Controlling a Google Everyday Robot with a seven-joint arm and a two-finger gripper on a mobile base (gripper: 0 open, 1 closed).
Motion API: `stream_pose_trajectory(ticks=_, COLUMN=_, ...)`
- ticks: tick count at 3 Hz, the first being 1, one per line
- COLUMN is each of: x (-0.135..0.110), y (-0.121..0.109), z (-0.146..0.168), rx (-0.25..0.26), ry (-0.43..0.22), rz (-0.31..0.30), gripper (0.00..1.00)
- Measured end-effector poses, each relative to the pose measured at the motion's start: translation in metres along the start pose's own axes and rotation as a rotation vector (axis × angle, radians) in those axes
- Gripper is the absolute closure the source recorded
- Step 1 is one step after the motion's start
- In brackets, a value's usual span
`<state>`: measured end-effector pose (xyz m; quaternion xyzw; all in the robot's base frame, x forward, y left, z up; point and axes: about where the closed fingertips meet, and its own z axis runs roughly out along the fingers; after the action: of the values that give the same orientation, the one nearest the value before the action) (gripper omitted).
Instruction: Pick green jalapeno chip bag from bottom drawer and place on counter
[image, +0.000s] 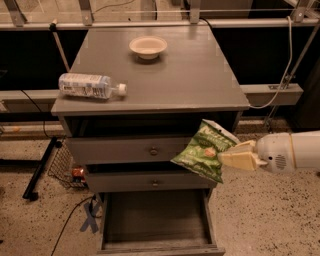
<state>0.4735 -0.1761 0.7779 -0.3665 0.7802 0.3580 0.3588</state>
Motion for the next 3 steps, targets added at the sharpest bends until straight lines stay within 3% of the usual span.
stream_pose_trajectory(ticks=1, x=-0.035, y=0.006, z=-0.015, rx=0.018, ry=-0.017, rz=-0.07, gripper=1.0)
stream_pose_trajectory(ticks=2, x=-0.103, y=-0.005, z=-0.016, rx=0.016, ry=-0.027, rz=-0.192, gripper=1.0)
stream_pose_trajectory(ticks=3, x=-0.104, y=-0.005, z=-0.016, rx=0.016, ry=-0.026, rz=-0.193, gripper=1.0)
